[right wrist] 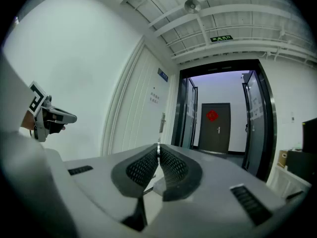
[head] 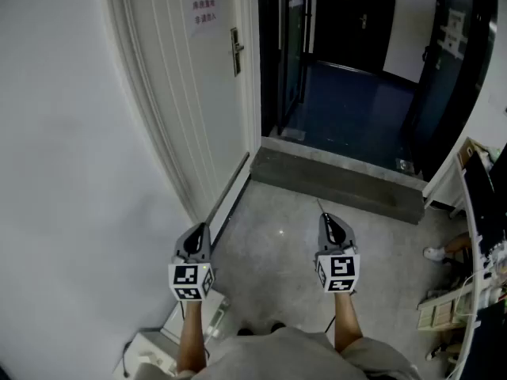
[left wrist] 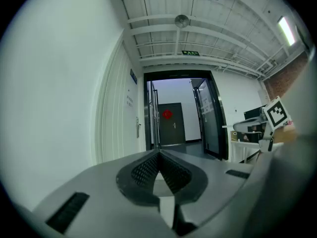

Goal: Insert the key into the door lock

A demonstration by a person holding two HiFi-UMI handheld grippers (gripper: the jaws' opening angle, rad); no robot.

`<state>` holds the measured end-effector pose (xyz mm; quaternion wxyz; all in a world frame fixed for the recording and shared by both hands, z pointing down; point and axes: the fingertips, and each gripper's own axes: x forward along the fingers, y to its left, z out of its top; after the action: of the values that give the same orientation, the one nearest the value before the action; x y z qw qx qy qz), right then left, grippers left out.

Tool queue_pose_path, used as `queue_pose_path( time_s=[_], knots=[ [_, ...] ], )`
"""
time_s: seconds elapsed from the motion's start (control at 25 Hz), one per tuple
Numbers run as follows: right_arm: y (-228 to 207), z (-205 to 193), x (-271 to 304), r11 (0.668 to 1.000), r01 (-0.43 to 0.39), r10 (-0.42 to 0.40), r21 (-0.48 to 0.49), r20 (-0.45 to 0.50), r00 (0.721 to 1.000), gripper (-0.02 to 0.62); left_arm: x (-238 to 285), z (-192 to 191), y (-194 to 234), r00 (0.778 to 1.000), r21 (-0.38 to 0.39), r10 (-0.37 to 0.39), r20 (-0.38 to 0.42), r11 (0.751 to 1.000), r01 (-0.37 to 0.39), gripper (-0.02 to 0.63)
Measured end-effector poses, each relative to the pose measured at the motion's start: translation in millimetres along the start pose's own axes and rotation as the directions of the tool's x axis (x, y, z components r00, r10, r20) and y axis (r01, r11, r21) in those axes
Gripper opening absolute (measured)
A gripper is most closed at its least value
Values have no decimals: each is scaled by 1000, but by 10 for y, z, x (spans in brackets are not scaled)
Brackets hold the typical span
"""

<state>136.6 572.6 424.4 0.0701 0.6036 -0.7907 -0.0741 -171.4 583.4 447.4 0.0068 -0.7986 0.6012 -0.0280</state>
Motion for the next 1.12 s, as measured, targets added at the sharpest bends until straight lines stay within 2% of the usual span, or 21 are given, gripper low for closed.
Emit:
queue_pose_path(
  time_s=[0.36,0.64,1.12],
  knots=[
    [-91,-48,-2,1000,-11,11,-2,0,1000,29,22,-28,-142,1000,0,-8,-19,1000,8,17],
    [-195,-112,14,999,-30,30,22,2,1000,29,69,2,-250,1000,12,8,-4,1000,-8,17],
    [-715,-183,88,997,-80,79,10,24,997,29,367,16,-770,999,2,32,-20,999,-32,17]
  ],
)
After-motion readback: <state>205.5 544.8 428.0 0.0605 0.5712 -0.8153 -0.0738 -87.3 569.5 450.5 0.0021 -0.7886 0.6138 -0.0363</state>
